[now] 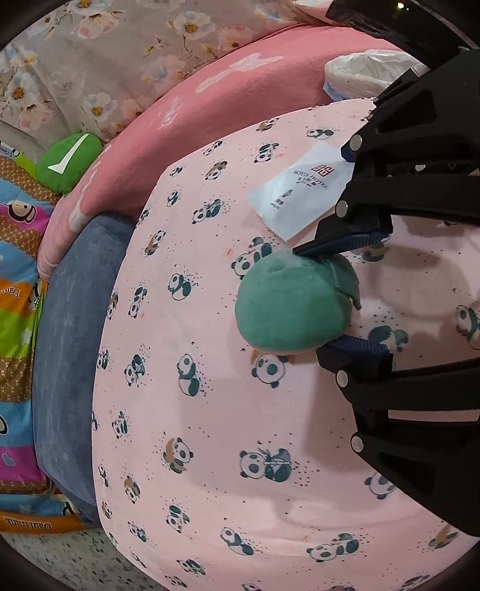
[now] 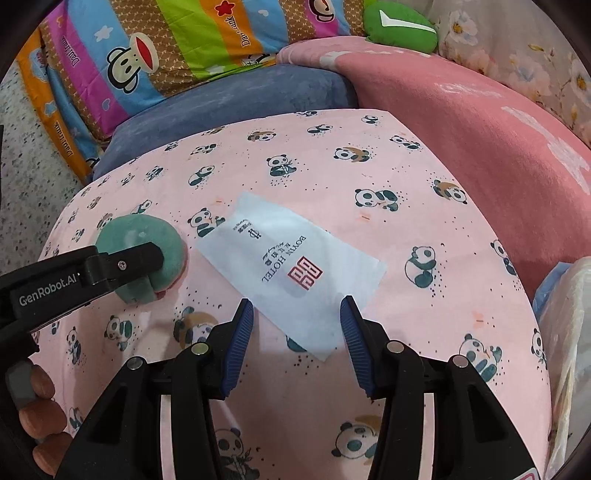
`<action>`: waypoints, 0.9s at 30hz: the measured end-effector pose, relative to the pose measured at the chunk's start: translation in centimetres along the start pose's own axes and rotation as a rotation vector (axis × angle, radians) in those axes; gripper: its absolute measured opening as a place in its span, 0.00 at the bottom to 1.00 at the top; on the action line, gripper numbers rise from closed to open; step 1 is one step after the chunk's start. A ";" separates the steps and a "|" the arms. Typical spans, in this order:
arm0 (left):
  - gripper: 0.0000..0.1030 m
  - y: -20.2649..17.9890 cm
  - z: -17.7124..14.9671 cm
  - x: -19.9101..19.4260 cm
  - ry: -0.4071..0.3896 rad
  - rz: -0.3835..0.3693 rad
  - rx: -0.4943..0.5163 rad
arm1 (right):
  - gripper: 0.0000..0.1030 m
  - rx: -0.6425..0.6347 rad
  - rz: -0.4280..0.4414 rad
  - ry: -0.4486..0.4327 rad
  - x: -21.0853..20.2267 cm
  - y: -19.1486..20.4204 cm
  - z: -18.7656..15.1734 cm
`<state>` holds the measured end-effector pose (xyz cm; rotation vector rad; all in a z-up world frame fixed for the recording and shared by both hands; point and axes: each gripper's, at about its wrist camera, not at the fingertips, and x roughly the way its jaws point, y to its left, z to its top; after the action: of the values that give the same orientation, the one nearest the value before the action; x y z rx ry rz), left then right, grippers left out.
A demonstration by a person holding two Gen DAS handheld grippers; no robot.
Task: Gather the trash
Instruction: 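Grasp the white hotel paper with the right tool while the left tool grasps the green pad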
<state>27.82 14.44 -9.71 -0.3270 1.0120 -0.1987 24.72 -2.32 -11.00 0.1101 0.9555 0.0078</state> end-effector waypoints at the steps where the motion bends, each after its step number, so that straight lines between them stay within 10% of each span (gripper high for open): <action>1: 0.36 0.0 -0.4 -0.3 0.002 0.002 0.003 | 0.46 -0.001 0.000 0.004 -0.2 0.0 -0.3; 6: 0.36 0.6 -1.9 -1.7 0.004 0.001 -0.012 | 0.49 -0.012 0.019 0.003 -1.4 0.0 -0.6; 9: 0.36 0.7 -2.1 -2.1 0.007 0.021 -0.005 | 0.69 -0.048 0.017 -0.028 -1.6 0.5 0.1; 17: 0.36 1.1 -1.8 -2.0 0.005 0.031 -0.014 | 0.71 -0.169 -0.011 0.025 1.6 1.4 1.5; 27: 0.36 0.7 -3.2 -2.6 0.016 0.022 -0.015 | 0.08 -0.087 0.014 0.015 0.4 -0.2 0.8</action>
<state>23.77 15.30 -9.47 -0.3281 1.0330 -0.1744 25.59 -2.57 -10.88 0.0366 0.9684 0.0630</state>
